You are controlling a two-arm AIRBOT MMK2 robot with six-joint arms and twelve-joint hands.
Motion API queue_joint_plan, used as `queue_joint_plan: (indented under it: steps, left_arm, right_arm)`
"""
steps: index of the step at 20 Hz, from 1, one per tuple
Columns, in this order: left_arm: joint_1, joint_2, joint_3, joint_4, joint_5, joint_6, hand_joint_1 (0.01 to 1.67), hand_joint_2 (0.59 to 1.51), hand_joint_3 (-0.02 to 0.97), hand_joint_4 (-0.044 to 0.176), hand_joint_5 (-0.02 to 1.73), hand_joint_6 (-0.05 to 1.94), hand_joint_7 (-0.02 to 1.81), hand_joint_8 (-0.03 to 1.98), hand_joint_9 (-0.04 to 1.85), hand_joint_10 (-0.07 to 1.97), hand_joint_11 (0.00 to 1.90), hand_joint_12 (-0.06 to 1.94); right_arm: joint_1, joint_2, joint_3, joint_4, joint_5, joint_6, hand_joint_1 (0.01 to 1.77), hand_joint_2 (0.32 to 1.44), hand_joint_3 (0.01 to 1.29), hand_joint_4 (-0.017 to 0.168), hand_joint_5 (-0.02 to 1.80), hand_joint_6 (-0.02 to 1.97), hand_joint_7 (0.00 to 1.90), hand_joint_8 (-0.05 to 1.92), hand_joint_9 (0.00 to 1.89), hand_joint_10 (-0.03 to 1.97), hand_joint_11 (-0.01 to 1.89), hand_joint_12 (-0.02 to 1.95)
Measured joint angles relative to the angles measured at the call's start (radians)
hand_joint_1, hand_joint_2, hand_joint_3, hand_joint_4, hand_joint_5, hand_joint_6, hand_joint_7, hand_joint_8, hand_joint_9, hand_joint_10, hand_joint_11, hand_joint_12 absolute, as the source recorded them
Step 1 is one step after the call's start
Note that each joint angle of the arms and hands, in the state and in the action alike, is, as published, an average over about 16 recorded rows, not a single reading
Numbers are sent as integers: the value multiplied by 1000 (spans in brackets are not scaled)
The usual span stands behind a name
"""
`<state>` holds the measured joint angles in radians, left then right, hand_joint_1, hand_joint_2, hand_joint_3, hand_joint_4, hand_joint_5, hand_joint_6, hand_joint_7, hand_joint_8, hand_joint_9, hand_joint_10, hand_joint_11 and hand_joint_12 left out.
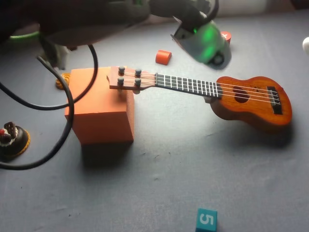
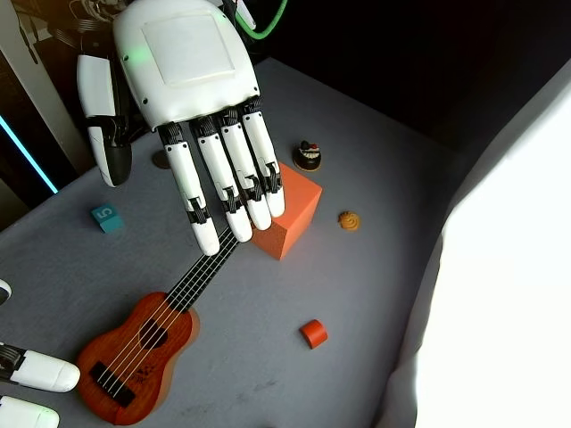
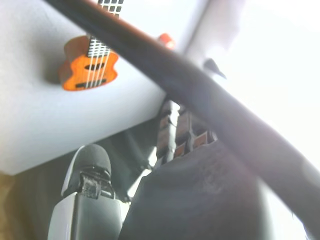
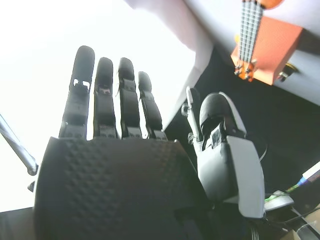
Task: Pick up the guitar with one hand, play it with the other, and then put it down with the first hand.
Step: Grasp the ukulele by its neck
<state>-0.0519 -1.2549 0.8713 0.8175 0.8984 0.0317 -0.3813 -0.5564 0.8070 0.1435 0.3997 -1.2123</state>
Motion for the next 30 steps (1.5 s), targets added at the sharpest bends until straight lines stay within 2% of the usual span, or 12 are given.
queue_joint_plan:
  steps: [5,8,14,21,30]
  left_arm:
    - [62,-58,55,67,-52,-72,601,1107,17,23,29,-6,34,-12,33,8,17,96]
    - [109,-91,89,114,-81,-111,768,1083,16,9,18,-6,19,-12,19,8,17,17]
    - [194,-152,155,200,-99,-157,1004,1095,11,-2,21,-7,21,-11,21,7,17,13]
    - [267,-210,209,261,-63,-181,1098,1106,11,3,22,-7,20,-12,21,7,17,12]
    - [338,-271,262,307,-21,-198,1091,1109,11,5,22,-6,18,-13,20,7,17,12]
  right_arm:
    - [-17,-16,48,-188,15,192,130,1278,17,7,75,94,170,12,33,285,19,421]
    - [-25,-23,68,-275,12,281,142,1274,17,7,67,75,147,12,38,218,21,289]
    - [-29,-30,72,-305,-12,310,166,1273,17,7,78,60,151,12,50,156,22,285]
    - [-29,-31,66,-305,-29,310,166,1289,17,7,94,52,178,12,71,170,22,362]
    - [-29,-31,58,-306,-32,302,163,1297,16,8,102,48,192,12,76,196,22,349]
